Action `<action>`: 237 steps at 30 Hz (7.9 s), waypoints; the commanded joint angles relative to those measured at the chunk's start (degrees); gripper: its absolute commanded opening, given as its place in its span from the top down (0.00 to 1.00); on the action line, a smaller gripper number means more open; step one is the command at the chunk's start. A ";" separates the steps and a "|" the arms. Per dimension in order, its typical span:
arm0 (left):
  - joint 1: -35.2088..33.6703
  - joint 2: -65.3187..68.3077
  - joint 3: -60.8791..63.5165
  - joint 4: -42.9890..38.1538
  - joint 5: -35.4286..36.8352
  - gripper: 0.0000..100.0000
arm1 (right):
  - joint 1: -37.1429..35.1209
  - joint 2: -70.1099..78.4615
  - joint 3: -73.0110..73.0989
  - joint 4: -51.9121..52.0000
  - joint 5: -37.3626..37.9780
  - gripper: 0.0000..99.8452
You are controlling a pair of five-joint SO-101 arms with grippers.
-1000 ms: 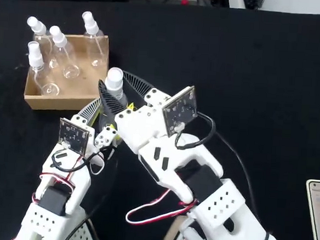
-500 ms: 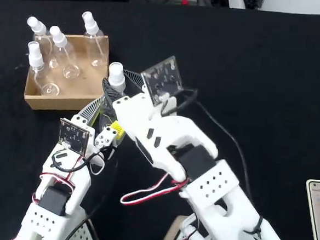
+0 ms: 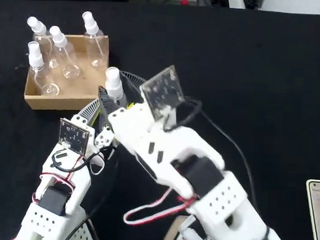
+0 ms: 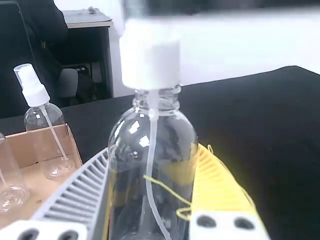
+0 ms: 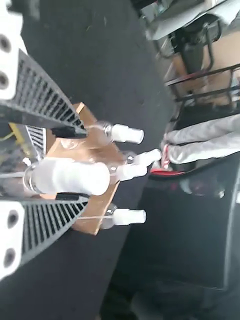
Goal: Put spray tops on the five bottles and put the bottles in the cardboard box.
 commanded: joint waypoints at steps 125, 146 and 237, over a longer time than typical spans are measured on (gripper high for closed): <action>-16.40 76.13 -14.20 -76.66 0.62 0.96 | 24.09 9.27 32.48 -30.95 -5.01 0.99; -18.42 123.87 -28.88 -109.71 0.53 0.96 | 23.91 9.27 32.40 -30.95 -5.01 0.99; -17.01 130.46 -29.85 -105.85 9.76 0.76 | 23.91 9.27 32.40 -31.03 -4.92 0.99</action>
